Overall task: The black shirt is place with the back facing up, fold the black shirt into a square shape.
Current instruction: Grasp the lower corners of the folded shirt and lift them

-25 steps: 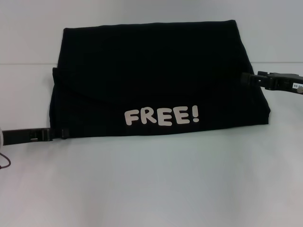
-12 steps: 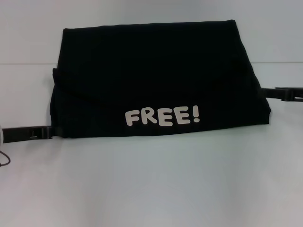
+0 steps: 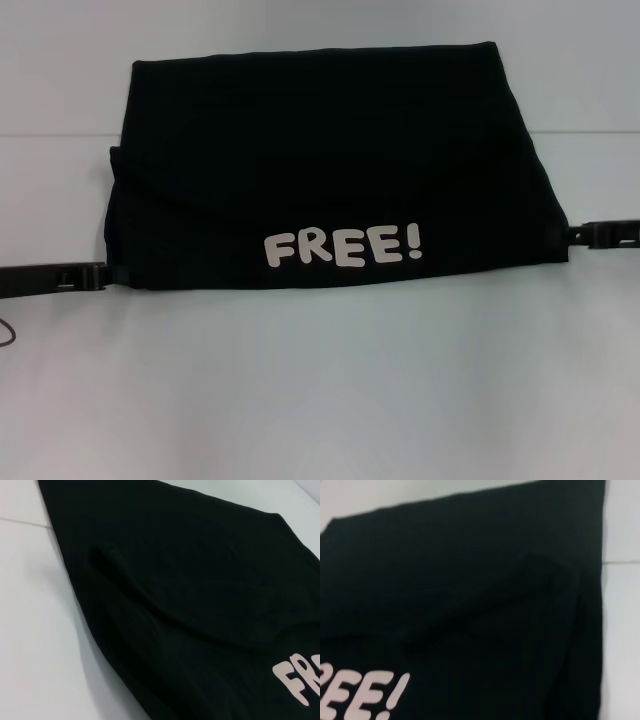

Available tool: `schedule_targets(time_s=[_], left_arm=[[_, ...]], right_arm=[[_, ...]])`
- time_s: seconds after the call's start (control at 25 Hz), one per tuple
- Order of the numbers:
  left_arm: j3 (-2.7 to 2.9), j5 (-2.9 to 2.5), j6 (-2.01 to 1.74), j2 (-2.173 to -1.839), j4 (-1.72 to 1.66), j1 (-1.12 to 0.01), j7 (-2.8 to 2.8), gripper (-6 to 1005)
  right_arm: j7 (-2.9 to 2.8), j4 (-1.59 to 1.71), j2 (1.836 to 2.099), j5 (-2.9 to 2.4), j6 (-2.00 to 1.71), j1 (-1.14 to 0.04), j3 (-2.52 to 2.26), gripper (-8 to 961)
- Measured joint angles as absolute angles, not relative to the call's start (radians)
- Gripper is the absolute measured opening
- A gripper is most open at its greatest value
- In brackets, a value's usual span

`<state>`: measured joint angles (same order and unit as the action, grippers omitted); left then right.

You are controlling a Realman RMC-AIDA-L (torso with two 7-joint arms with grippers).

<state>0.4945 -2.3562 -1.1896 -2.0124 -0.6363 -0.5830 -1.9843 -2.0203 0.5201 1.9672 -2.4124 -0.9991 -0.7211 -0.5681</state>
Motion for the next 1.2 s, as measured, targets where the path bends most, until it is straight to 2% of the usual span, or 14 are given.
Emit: schedule_targets(time_s=[0.32,0.68,0.8,1.0,1.2], left_arm=[[0.497,-2.356,-1.188,-2.009,-0.637,-0.592,-1.985,-1],[0.493,-2.356,-1.184,-2.006,-0.638,-0.596,-1.985,-1],[0.492,-2.356,-1.182,-2.006,-0.638,-0.596,-1.985,-1],[0.488,-2.356,-1.179,-2.006,-0.639,-0.594,-1.988,0],[0.483,-2.355,-1.271,-2.004,-0.676,-0.572,-1.998,0]], right_arm=[[-2.024,0.485,1.994,-2.414,-0.934,-0.748,-0.622,644],[-2.028,0.485,1.99,-2.412,-0.971,-0.741,-0.648,610],[-2.028,0.49,1.985,-2.409,-0.986,-0.737,-0.641,366],[-2.02,0.511,1.98,-2.408,-1.027,-0.72,-0.635,117],[-2.02,0.58,1.98,-2.406,-1.143,-0.675,-0.62,20]])
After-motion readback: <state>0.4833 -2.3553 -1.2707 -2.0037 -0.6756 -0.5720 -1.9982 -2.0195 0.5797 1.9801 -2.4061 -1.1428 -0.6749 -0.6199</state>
